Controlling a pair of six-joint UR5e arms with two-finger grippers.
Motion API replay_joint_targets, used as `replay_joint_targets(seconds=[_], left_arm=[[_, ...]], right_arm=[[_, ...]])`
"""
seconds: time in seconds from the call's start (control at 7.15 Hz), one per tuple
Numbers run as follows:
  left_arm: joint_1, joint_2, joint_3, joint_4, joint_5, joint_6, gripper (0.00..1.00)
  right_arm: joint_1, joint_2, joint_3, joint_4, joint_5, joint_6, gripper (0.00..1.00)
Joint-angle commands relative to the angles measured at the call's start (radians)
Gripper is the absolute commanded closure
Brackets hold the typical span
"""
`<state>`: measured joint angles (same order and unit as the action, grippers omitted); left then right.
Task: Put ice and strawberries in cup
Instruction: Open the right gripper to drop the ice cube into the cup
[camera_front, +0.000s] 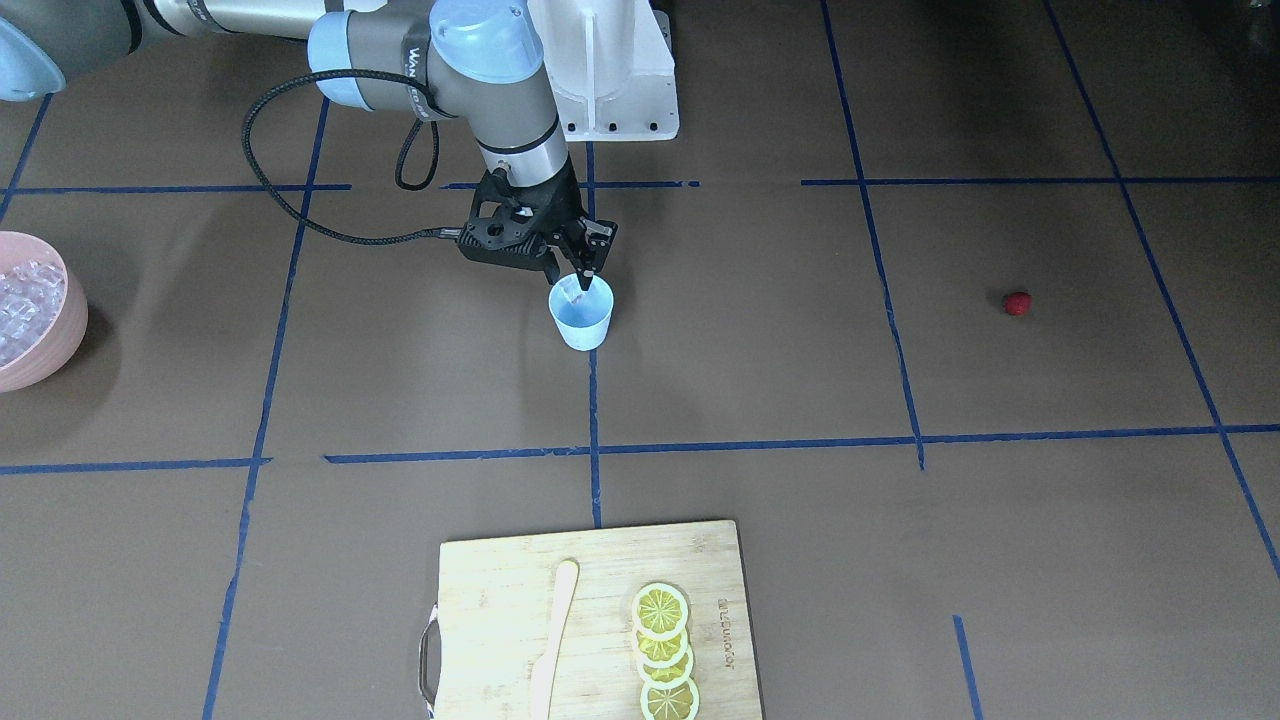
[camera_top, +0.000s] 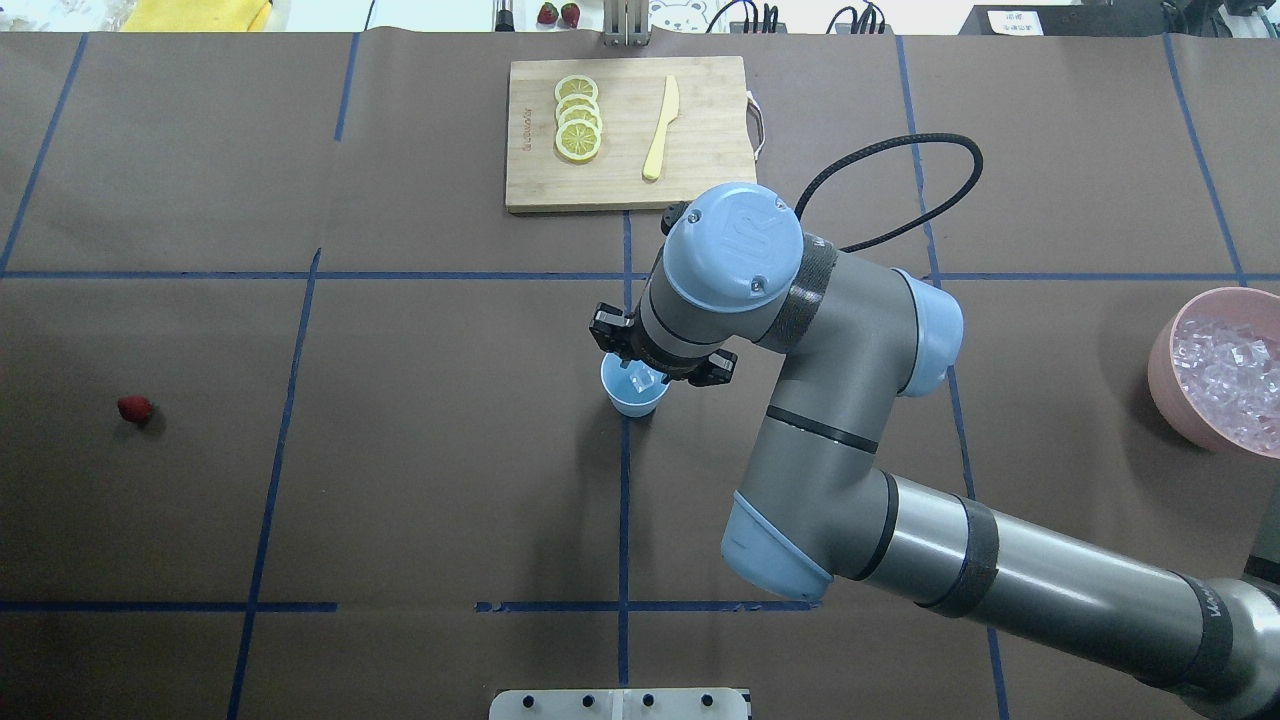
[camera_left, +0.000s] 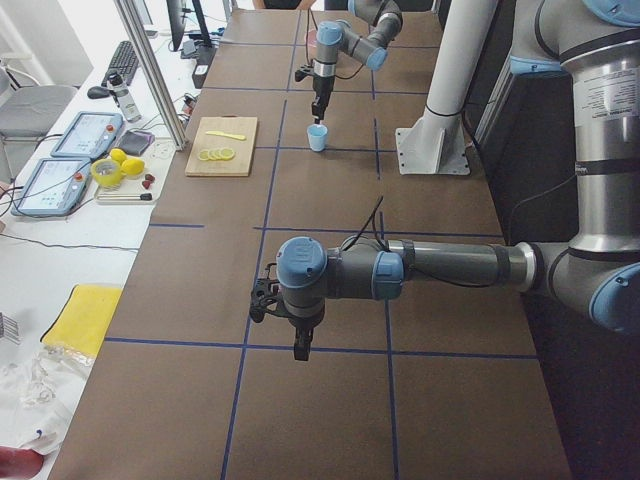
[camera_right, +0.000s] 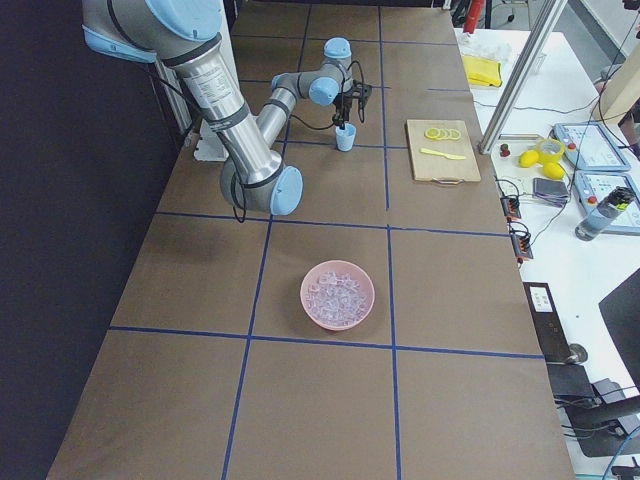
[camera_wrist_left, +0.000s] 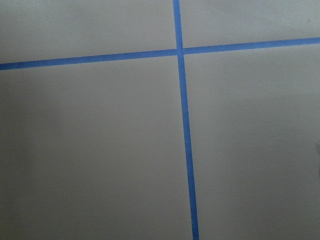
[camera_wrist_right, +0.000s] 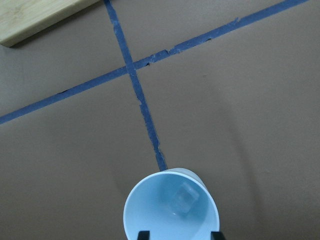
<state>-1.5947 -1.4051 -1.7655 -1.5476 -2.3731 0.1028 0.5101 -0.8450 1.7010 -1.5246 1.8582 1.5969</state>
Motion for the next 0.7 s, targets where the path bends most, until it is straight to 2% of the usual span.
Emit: replay_joint_targets(seconds=[0.0,0.14,0.28,0.42,0.56], left_arm=[[0.001,0.0,0.0,0.0,0.0,0.0,0.0],[0.001,0.0,0.0,0.0,0.0,0.002,0.0],[0.001,0.005,0.0,-0.002,0.0,0.005,0.0],[0.001,0.006,-0.002,-0.002,-0.002,0.006,0.0],[0.001,0.014,0.0,-0.002,-0.002,0.008,0.0]], right_arm=[[-0.001,0.001,-0.003,0.0,0.001,0.002,0.36],[0.001,0.004,0.005,0.001,0.001,0.006,0.34],[0.025,0.001,0.029,-0.009,0.006,0.006,0.17],[0.063,-0.046,0.095,-0.02,0.024,0.009,0.09],[0.117,-0.162,0.208,-0.031,0.097,-0.004,0.09]])
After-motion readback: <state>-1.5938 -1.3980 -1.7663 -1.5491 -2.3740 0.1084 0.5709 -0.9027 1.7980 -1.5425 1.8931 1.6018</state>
